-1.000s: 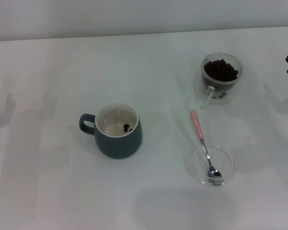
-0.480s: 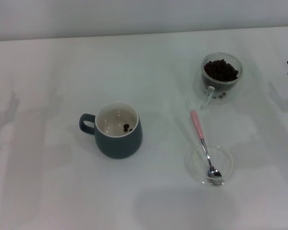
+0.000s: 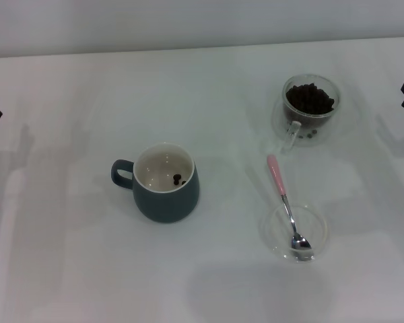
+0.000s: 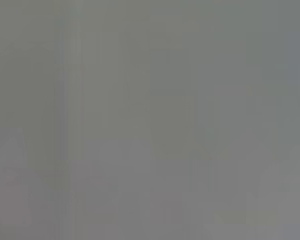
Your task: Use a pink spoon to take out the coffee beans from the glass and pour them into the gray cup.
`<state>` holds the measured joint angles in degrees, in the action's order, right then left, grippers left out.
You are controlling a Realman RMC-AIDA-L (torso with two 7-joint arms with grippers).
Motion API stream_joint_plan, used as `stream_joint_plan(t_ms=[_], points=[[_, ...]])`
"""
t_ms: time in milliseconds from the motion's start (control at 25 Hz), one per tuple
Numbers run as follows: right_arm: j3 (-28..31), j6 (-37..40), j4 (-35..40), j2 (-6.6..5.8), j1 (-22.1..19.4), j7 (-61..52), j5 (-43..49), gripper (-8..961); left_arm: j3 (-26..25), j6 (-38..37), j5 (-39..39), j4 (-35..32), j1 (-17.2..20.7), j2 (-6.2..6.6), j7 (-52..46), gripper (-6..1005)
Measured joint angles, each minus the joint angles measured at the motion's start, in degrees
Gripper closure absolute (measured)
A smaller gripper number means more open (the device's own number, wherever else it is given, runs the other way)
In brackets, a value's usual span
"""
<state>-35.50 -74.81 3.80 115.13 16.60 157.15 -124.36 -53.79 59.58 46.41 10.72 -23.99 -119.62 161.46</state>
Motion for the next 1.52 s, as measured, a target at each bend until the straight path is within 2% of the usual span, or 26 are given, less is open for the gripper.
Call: stream_joint_plan(t_ms=[1520], points=[[0.0,-0.5,-0.7,0.09,0.5,-0.1,0.0,79,0.4,-0.1,-0.1,0.0,0.7,0.0,0.0,122]])
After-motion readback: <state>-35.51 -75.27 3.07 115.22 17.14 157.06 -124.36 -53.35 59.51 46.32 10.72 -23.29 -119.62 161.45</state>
